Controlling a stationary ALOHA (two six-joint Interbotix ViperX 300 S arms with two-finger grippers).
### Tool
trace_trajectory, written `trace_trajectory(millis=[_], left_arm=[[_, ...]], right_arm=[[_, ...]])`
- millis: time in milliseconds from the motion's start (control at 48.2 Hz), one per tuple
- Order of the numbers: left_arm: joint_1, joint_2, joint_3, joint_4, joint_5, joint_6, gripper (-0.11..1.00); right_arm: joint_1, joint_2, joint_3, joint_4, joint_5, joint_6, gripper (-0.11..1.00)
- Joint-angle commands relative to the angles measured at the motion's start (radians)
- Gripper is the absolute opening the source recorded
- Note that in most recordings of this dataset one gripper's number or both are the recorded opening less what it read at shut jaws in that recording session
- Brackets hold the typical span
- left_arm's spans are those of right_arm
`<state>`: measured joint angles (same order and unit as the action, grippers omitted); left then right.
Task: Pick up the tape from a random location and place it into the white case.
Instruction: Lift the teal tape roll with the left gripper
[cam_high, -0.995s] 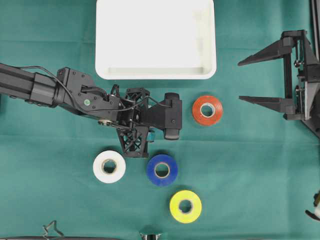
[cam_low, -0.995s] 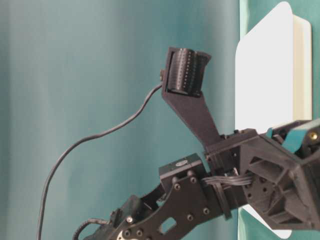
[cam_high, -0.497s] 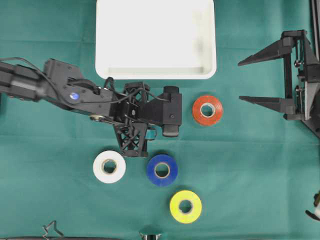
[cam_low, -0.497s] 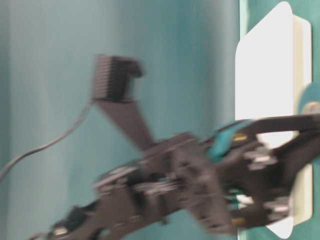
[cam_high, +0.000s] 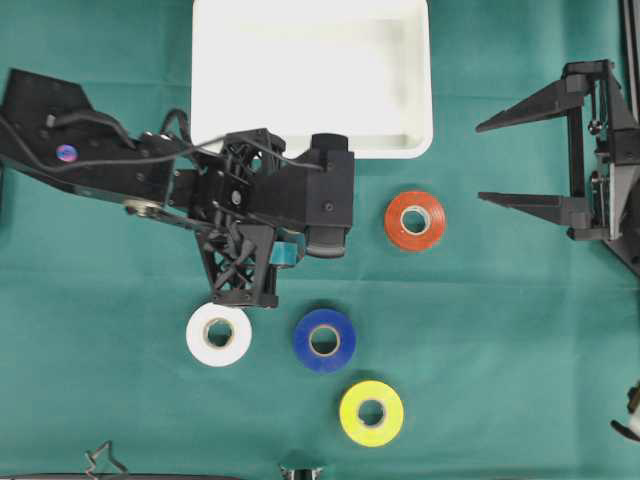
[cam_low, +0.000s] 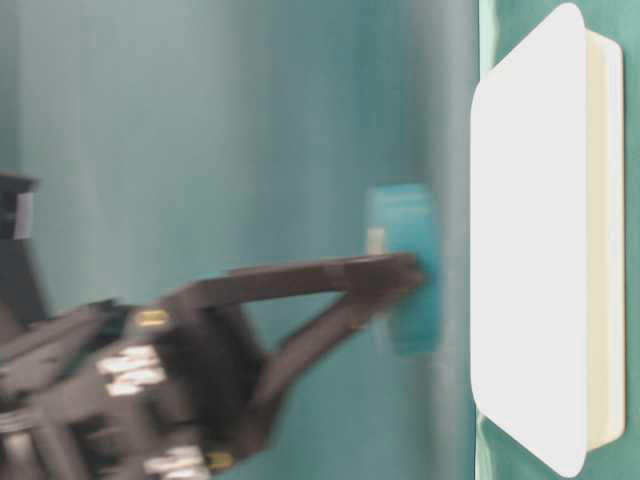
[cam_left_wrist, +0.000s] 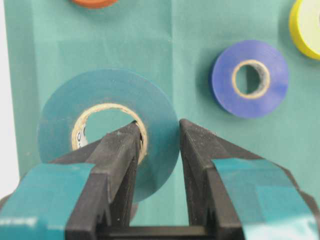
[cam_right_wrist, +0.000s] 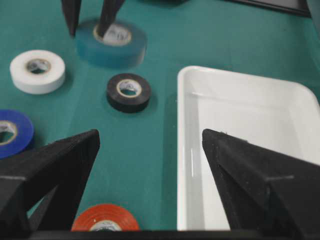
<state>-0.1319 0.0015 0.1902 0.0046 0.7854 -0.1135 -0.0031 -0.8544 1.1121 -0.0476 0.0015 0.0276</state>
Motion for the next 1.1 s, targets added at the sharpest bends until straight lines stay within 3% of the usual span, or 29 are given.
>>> trace_trajectory(millis=[0,332,1078], left_arm=[[0.0,-0.06,-0.057,0.005,0.041,0.005,0.21],[-0.002,-0.104,-0.149,0.006,0.152,0.044,0.21],[-0.002,-0.106,-0.147,0.009,0.156,0.043,0.21]], right_arm=[[-0.002,0.003,-0.029,-0.003,-0.003,-0.002,0.92],[-0.002,0.003,-0.029,-0.003,0.002,-0.002,0.92],[-0.002,0.003,-0.029,-0.003,0.012,-0.002,0.92]])
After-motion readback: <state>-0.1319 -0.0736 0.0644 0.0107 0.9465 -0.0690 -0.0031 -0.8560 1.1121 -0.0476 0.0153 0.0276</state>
